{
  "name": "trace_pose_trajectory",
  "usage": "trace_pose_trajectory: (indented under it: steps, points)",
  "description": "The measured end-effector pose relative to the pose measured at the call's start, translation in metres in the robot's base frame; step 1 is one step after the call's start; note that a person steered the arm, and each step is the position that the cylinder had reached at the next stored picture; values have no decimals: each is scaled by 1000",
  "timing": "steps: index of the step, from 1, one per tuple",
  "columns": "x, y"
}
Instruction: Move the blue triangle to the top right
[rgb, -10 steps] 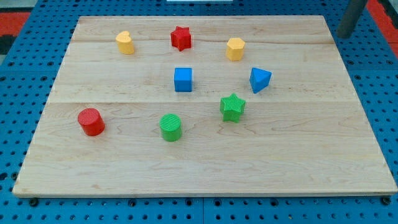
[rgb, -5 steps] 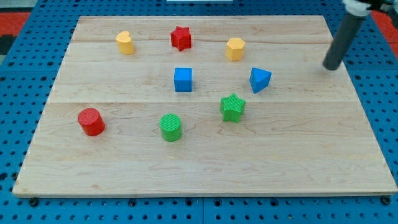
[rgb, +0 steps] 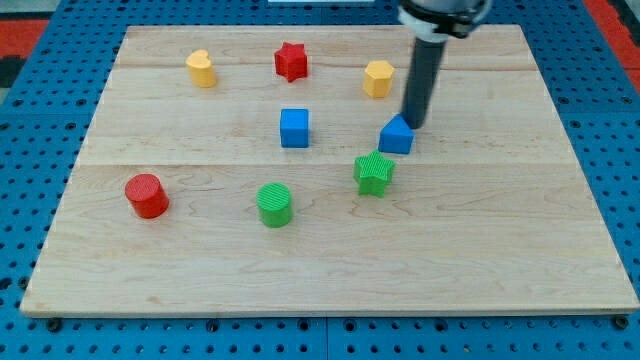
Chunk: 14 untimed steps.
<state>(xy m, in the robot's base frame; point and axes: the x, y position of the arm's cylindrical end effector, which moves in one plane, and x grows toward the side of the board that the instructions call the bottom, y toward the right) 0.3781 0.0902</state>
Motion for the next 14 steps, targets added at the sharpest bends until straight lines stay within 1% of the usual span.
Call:
trace_pose_trajectory:
  steps: [1, 2, 3, 4, 5, 6, 7, 8, 9, 10, 11, 12, 13, 14]
  points:
    - [34, 5]
    - [52, 27]
    - [99, 35]
    - [102, -14]
    - [60, -38]
    - [27, -9]
    - [-3, 36]
    - [-45, 63]
    - [-83, 74]
    - [-81, 101]
    - [-70, 109]
    - [-99, 107]
    - [-109, 106]
    - [-69, 112]
